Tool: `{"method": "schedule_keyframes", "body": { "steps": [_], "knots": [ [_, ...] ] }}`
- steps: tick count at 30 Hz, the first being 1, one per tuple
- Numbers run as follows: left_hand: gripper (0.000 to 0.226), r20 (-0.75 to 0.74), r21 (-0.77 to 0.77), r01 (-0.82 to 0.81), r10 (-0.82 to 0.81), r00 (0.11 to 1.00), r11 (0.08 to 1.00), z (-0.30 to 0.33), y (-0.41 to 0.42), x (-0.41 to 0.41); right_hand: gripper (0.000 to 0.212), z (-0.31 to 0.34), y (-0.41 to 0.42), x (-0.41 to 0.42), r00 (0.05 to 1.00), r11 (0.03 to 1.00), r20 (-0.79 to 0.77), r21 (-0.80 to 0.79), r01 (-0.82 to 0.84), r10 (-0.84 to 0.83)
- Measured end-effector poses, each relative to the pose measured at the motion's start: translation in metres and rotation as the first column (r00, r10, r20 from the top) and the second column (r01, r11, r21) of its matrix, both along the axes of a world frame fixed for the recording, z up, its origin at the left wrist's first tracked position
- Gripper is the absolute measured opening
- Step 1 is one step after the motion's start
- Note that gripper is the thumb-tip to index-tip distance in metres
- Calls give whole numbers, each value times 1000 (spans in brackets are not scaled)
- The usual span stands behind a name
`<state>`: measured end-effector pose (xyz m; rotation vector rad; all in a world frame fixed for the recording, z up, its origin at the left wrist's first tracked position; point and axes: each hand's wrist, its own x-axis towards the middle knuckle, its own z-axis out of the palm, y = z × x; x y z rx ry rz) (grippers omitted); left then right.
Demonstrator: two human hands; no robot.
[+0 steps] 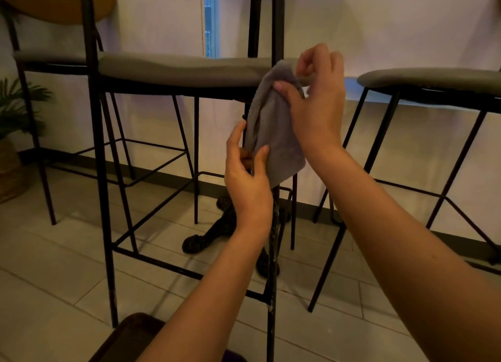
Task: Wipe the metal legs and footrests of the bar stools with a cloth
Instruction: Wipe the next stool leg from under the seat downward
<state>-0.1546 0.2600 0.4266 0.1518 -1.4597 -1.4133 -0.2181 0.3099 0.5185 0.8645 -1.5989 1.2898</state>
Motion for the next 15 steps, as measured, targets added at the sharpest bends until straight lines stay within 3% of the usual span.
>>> {"method": "schedule_keyframes", "body": {
  "steps": [2, 6, 12, 15],
  "knots": [
    [48, -18, -33, -2, 2, 1000, 999, -4, 1, -4, 16, -4, 0, -3, 993, 995, -83, 42, 93, -89],
    [41, 16, -38, 0, 0, 1000, 999, -16, 1, -13, 15, -13, 7, -7, 987, 981, -144, 167, 96, -72],
    [40, 15, -36, 86, -86, 996, 996, -18, -4, -17, 58, -29, 29, -10, 958, 837, -253, 488, 248, -137],
    [44, 27, -137, 67, -64, 998, 988, -27, -7, -17, 62, -30, 35, -12, 962, 813, -214, 521, 261, -171]
  ]
}}
